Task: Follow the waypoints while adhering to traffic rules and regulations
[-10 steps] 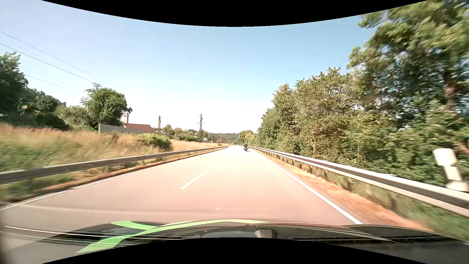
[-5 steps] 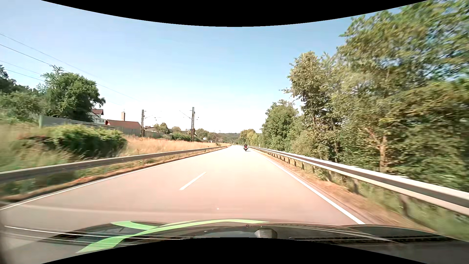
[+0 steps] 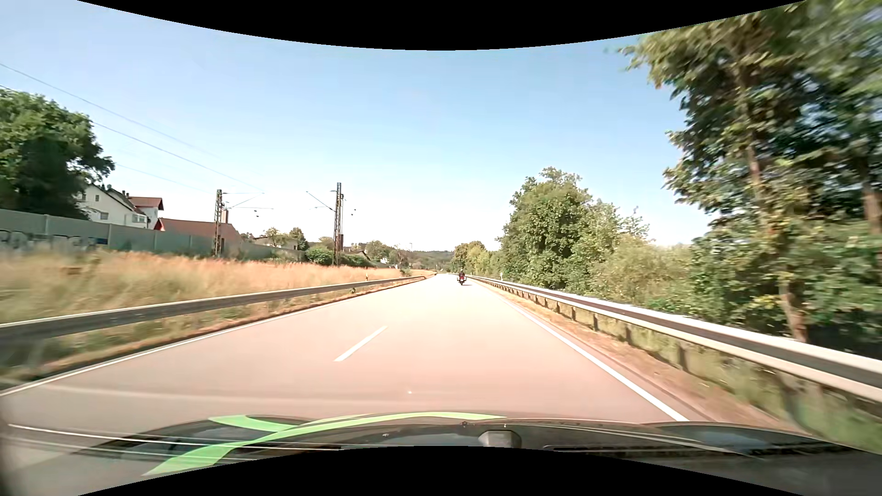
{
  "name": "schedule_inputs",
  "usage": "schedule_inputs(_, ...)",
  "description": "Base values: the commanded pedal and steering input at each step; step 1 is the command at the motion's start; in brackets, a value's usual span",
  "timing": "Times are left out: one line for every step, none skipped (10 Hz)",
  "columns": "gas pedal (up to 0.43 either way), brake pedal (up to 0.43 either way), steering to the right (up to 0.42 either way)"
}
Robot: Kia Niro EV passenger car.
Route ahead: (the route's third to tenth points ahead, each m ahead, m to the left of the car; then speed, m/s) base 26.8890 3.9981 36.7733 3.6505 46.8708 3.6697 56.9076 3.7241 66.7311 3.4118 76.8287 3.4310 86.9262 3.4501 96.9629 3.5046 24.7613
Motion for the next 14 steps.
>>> schedule_inputs(0.28,0.0,-0.005)
schedule_inputs(0.26,0.0,-0.004)
schedule_inputs(0.26,0.0,-0.004)
schedule_inputs(0.26,0.0,-0.003)
schedule_inputs(0.26,0.0,-0.003)
schedule_inputs(0.268,0.0,-0.004)
schedule_inputs(0.28,0.0,-0.003)
schedule_inputs(0.287,0.0,-0.003)
schedule_inputs(0.287,0.0,-0.004)
schedule_inputs(0.287,0.0,-0.003)
schedule_inputs(0.28,0.0,-0.003)
schedule_inputs(0.28,0.0,-0.004)
schedule_inputs(0.28,0.0,-0.003)
schedule_inputs(0.28,0.0,-0.004)
